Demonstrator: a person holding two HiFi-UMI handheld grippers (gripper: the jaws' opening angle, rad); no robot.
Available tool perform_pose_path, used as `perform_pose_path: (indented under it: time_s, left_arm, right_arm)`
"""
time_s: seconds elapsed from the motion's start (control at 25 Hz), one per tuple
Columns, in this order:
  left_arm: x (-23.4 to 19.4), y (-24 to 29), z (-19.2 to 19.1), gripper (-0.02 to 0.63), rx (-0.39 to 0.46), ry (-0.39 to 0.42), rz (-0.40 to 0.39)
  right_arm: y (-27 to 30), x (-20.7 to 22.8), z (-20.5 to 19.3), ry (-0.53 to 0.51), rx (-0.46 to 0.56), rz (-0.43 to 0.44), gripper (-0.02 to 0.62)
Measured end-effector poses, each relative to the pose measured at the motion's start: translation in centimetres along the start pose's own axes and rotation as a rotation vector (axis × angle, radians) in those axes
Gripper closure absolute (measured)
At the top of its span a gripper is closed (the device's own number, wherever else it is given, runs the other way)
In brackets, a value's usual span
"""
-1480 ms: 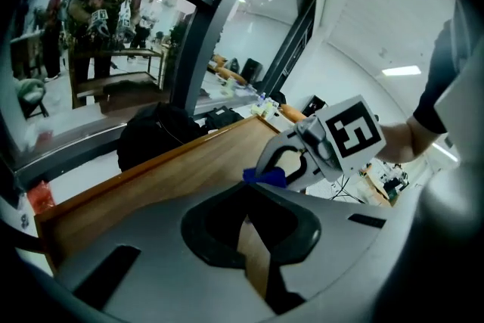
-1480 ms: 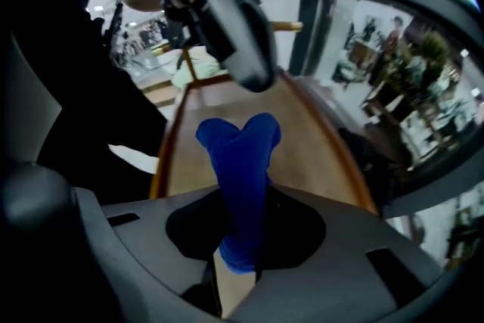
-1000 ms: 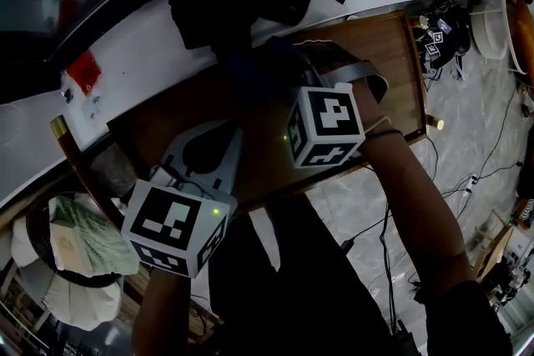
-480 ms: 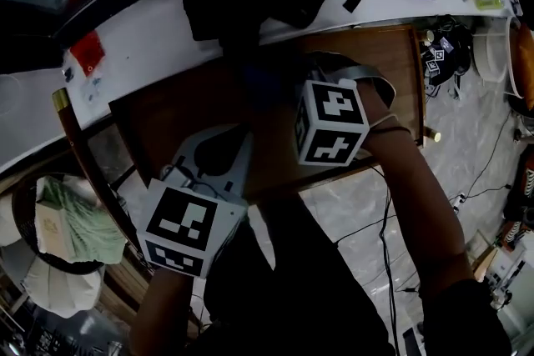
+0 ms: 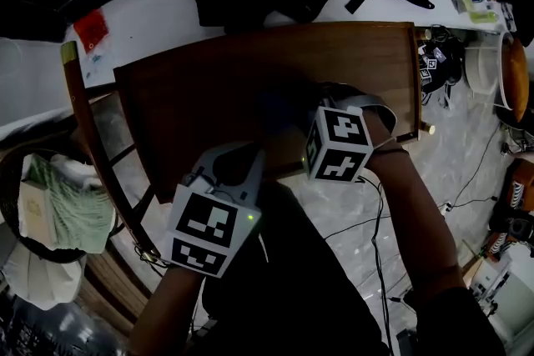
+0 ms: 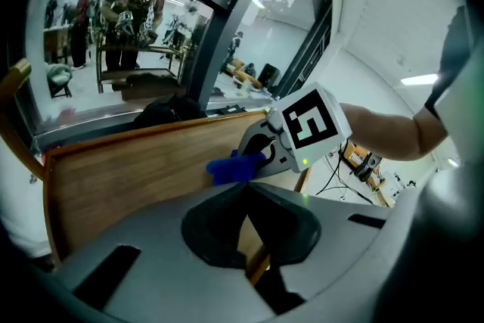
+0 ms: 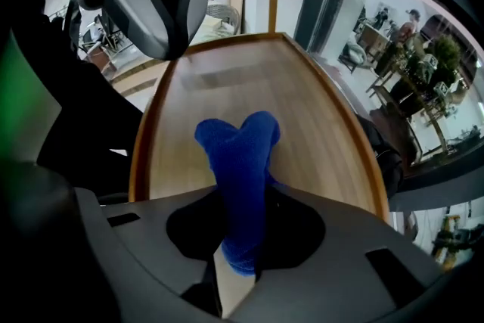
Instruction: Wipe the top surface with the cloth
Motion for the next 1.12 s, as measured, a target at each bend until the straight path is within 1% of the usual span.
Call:
perform_pose_path:
  time_s: [0.2, 0.36, 0.52, 0.6, 0.72, 0.84, 1.0, 1.12]
  left_arm:
    - [2.0, -1.3, -2.7, 0.595, 0.001, 0.014, -0.005]
    - [3.3, -2.5, -5.2, 0.595, -0.001, -0.011, -0.009]
    - [3.8, -2.9, -6.8, 0.595, -0.014, -0.024, -0.014]
    - [3.9, -3.1, -7.4, 0.595, -0.016, -0.034, -0.01]
    - [4.3, -2.9, -7.7, 0.595, -0.015, -0.046, -0.006]
    - [4.5, -2.4, -7.0, 0.595, -0.014, -0.057, -0.002]
    - [3.9, -2.0, -5.2, 0.595, 0.017, -0.086, 0.023]
    - [2.9, -1.1, -3.4, 0.595, 0.046, -0.119, 0.058]
  right_arm:
    - [-0.3, -4.1, 0.4, 0.016, -0.021, 0.033, 0.502]
    - [-0.5, -6.7, 0.8, 0.028, -0.024, 0.05, 0.502]
    - [-0.5, -7.8, 1.0, 0.032, -0.027, 0.056, 0.502]
    - [-0.6, -8.4, 1.3, 0.029, -0.017, 0.072, 0.502]
    - [-1.0, -9.7, 1.4, 0.021, 0.0, 0.13, 0.502]
    - [-1.2, -10.6, 1.0, -0.019, 0.004, 0.206, 0.502]
    - [-1.5, -11.3, 1.1, -0.06, 0.035, 0.325, 0.502]
    - [-1.4, -11.0, 1.4, -0.061, 0.093, 0.398, 0.503]
Point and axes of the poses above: the fingertips, and each gripper's own axes: y forward along the fingers, x to its right, z out of its top, the point moved 1 cm from there along -y, backward along the fingers, and after that the axes turned 13 degrees about -y, right-handed, at the moved point
